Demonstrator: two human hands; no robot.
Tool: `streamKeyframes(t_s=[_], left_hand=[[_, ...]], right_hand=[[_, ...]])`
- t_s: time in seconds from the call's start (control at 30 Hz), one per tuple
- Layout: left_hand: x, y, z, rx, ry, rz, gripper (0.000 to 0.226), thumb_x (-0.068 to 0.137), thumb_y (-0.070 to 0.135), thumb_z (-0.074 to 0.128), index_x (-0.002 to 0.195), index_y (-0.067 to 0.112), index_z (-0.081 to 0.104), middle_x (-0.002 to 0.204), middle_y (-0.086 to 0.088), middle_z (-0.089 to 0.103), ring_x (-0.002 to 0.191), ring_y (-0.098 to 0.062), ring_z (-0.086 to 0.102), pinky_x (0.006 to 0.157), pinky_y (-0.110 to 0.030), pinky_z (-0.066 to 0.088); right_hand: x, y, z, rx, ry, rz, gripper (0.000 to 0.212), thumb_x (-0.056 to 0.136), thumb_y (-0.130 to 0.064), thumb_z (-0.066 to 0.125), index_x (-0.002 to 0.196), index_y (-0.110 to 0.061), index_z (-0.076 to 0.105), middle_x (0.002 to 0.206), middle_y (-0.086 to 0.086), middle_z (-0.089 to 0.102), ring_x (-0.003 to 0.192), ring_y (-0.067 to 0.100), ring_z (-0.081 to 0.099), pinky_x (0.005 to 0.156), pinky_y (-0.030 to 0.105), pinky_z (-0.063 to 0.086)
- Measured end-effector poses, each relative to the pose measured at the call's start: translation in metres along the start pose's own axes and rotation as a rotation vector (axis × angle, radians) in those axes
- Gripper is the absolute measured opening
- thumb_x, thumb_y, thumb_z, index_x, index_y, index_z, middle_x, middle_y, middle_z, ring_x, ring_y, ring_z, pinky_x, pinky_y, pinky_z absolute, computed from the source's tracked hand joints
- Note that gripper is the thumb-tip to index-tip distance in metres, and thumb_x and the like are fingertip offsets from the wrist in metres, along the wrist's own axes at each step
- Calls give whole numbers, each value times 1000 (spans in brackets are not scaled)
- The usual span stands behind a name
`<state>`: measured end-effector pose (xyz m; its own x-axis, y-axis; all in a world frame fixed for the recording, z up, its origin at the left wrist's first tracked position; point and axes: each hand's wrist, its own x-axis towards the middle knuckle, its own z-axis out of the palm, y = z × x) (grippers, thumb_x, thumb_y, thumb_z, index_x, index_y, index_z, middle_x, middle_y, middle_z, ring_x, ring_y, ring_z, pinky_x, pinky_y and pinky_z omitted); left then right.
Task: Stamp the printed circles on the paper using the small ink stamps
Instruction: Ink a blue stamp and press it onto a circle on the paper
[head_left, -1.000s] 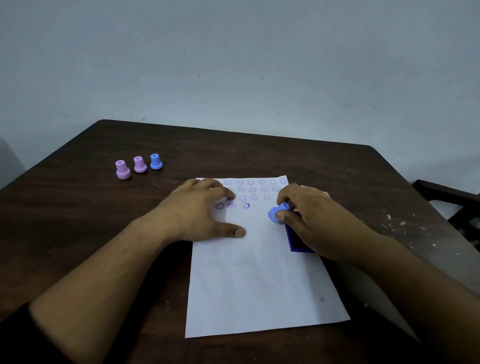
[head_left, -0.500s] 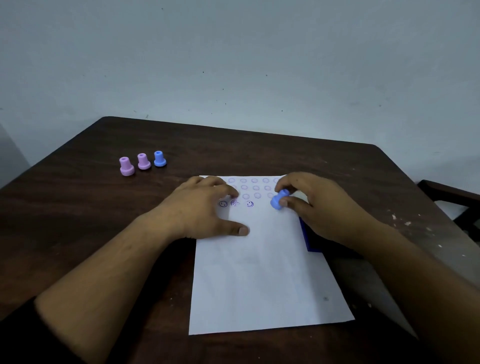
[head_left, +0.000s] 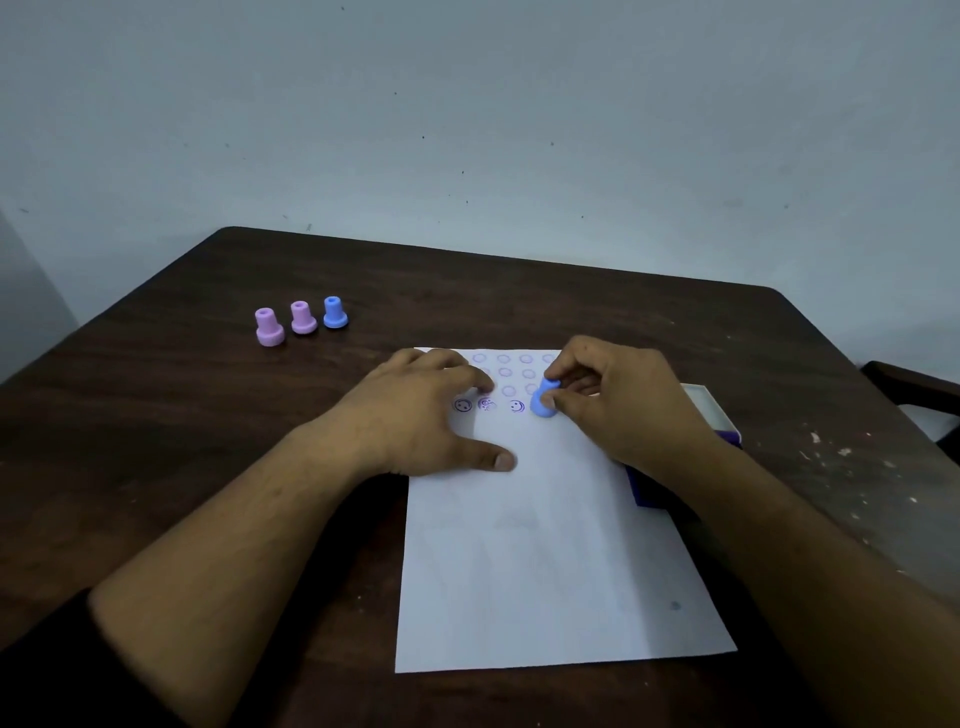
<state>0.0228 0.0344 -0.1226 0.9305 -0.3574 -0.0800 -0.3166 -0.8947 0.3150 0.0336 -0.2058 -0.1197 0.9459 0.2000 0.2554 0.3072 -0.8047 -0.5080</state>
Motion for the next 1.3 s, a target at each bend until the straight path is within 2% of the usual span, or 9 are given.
streamKeyframes(t_s=[0.07, 0.23, 0.4, 0.67, 0.77, 0.87, 1.03, 1.2, 1.3], left_hand=[[0, 0, 1, -2, 5, 2, 101, 55, 97, 55, 144, 51, 46, 153, 21, 38, 145, -17, 27, 121, -45, 30], [0, -2, 2, -10, 15, 1, 98, 56, 96, 57, 142, 52, 47, 151, 24, 39, 145, -15, 26, 119, -39, 29], [-1, 1, 2, -5, 11, 7, 100, 55, 97, 55, 144, 50, 47, 151, 22, 40, 147, -15, 26, 122, -43, 28], [-1, 0, 2, -14, 20, 4, 96, 59, 93, 61, 144, 50, 47, 152, 23, 39, 147, -15, 25, 121, -41, 28], [-1, 1, 1, -21, 14, 1, 96, 59, 93, 61, 143, 51, 47, 152, 23, 39, 146, -15, 25, 121, -42, 28], [-2, 0, 1, -25, 9, 2, 97, 57, 94, 59, 143, 51, 47, 152, 23, 39, 146, -15, 25, 121, -42, 29], [-1, 1, 0, -18, 4, -1, 98, 56, 95, 58, 143, 51, 47, 152, 23, 39, 146, -15, 26, 121, -44, 29], [-1, 0, 2, -17, 14, 7, 100, 54, 97, 55, 143, 51, 47, 151, 24, 40, 145, -15, 27, 121, -42, 28], [-1, 0, 2, -19, 16, 8, 102, 51, 98, 52, 142, 52, 47, 150, 24, 40, 145, -14, 27, 121, -41, 29]], right_hand=[[0, 2, 2, -1, 6, -16, 19, 82, -21, 85, 88, -31, 70, 77, -28, 65, 87, -12, 62, 65, 0, 46], [-1, 3, 7, -36, 30, -45, 15, 82, -23, 85, 89, -30, 73, 86, -20, 71, 81, 2, 67, 76, 20, 54], [-4, 5, 9, -78, 51, -65, 15, 85, -25, 82, 99, -25, 77, 96, -14, 74, 84, 3, 62, 83, 24, 53], [-7, 8, 14, -104, 68, -84, 21, 88, -27, 79, 108, -21, 79, 112, -6, 77, 92, 2, 60, 81, 12, 37], [-8, 8, 14, -98, 71, -77, 19, 88, -27, 79, 107, -22, 79, 111, -7, 77, 92, 2, 60, 85, 16, 44], [-9, 7, 14, -98, 63, -65, 20, 89, -27, 79, 108, -21, 78, 111, -6, 77, 95, 7, 64, 86, 19, 43], [-10, 5, 13, -96, 56, -68, 22, 90, -27, 78, 111, -20, 78, 114, -4, 76, 102, 12, 67, 95, 26, 50], [-11, 5, 10, -61, 94, -109, 18, 89, -27, 78, 105, -20, 80, 108, -6, 78, 95, 9, 68, 90, 22, 50], [-9, 6, 10, -56, 111, -115, 12, 87, -25, 80, 99, -22, 81, 100, -10, 79, 80, -1, 61, 78, 3, 40]])
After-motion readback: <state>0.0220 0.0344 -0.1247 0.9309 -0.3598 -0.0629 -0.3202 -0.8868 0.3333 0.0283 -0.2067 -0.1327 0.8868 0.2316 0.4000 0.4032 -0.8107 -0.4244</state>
